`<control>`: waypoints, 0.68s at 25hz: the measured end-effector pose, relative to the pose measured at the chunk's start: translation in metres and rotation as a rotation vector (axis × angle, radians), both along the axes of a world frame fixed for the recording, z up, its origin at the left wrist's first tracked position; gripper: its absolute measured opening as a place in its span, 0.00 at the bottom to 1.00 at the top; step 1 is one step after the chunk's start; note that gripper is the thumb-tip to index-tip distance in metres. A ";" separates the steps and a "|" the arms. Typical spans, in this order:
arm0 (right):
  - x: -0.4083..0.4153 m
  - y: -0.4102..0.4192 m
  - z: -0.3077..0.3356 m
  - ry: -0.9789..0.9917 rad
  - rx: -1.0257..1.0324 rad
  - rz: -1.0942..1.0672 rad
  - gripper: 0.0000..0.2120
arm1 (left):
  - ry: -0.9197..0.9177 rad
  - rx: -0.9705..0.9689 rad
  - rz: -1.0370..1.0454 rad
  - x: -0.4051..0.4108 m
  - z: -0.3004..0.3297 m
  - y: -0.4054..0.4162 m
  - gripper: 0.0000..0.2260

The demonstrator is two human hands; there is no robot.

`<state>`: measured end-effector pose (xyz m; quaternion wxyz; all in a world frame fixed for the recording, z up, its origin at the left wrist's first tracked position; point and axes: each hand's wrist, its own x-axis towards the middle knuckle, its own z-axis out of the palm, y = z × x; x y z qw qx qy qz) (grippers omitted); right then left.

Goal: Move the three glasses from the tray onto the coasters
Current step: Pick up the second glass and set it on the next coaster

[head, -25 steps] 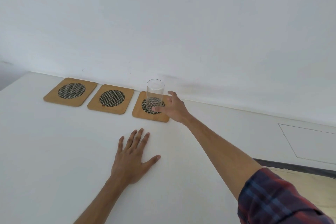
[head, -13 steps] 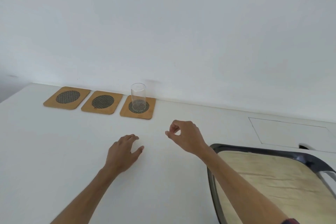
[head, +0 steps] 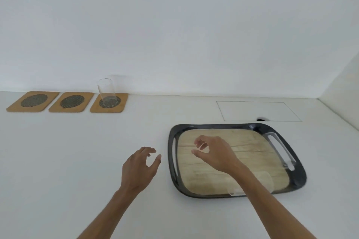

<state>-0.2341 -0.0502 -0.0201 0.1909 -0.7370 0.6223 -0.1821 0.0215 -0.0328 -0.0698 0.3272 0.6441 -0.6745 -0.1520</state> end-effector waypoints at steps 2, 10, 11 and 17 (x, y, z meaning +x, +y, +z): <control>-0.037 0.019 -0.002 0.014 0.016 -0.034 0.13 | 0.023 -0.001 -0.059 -0.025 0.002 0.010 0.09; -0.141 0.067 -0.013 -0.021 0.211 -0.091 0.37 | 0.058 0.089 -0.336 -0.119 0.005 0.041 0.19; -0.148 0.070 -0.014 -0.024 0.250 -0.070 0.40 | 0.048 0.131 -0.370 -0.131 0.003 0.045 0.22; -0.168 0.068 -0.024 0.042 0.339 0.061 0.42 | 0.045 0.337 -0.455 -0.182 -0.006 0.057 0.36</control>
